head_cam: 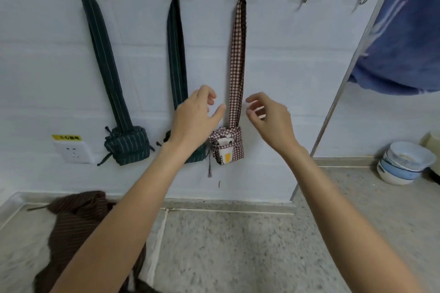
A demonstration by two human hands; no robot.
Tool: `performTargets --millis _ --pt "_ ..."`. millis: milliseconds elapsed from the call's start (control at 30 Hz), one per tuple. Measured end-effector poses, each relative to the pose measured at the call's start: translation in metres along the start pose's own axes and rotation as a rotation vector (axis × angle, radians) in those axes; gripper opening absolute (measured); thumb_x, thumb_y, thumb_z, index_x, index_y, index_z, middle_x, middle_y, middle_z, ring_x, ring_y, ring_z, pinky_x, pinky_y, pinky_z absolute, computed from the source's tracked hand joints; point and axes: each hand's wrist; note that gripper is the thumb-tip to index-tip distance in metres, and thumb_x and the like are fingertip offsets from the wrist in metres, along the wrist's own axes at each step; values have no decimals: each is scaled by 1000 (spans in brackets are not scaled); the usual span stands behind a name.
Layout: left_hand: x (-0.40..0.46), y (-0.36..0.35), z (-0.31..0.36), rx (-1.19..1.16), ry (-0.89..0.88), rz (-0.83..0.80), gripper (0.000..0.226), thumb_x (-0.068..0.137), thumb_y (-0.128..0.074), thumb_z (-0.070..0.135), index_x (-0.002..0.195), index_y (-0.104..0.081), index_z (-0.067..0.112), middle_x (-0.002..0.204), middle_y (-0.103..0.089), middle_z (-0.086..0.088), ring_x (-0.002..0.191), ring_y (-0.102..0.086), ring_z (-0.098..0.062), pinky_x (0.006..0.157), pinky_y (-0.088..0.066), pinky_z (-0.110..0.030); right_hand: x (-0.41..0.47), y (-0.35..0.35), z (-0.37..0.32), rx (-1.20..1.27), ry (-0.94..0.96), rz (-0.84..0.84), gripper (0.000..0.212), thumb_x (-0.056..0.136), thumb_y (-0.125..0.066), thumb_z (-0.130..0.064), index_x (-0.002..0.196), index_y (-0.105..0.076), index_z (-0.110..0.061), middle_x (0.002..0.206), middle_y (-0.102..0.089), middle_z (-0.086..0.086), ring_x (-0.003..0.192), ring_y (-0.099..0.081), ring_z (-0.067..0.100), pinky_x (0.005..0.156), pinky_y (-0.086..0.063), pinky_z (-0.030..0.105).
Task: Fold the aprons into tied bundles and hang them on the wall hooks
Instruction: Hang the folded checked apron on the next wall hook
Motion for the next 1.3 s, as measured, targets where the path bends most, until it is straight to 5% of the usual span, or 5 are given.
performTargets --millis 167,833,1000,1167,1300 --pt "-30 -36 -18 -53 127 -336 33 87 -63 34 116 -55 19 114 -61 1 99 -59 -14 86 -48 -30 -35 -45 24 10 -57 -108 36 88 -60 -26 120 -46 -31 104 -56 -4 78 -62 9 75 -53 42" --pt "-93 -31 -8 -16 -117 63 20 91 -55 19 107 -63 9 107 -59 -4 98 -57 -18 78 -51 -28 -104 -54 26 -60 137 151 16 92 -52 -14 106 -59 -9 102 -60 6 92 -54 22 74 -40 27" --pt "-218 1 -45 66 16 -71 20 93 -51 18 106 -66 12 101 -64 -1 94 -59 -17 79 -49 -26 -171 -98 2 22 346 -237 11 89 -52 -10 93 -62 -10 87 -64 4 81 -54 22 70 -41 35" --pt "-354 42 -97 168 585 -556 22 92 -54 21 110 -66 18 107 -63 -1 104 -53 -19 90 -45 -34 -226 -167 -8 -17 199 -1015 18 91 -46 -12 99 -62 -8 92 -67 12 85 -62 31 72 -47 37" --pt "-423 78 -118 209 947 -487 28 93 -55 23 120 -61 17 117 -60 -1 108 -56 -18 88 -42 -25 -253 -219 -36 76 120 -1261 22 92 -50 -14 111 -61 -12 111 -61 9 101 -58 26 81 -42 26"
Point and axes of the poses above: each hand's wrist, its own x-axis towards the middle knuckle, its own y-axis out of the back of the hand, z = x × y
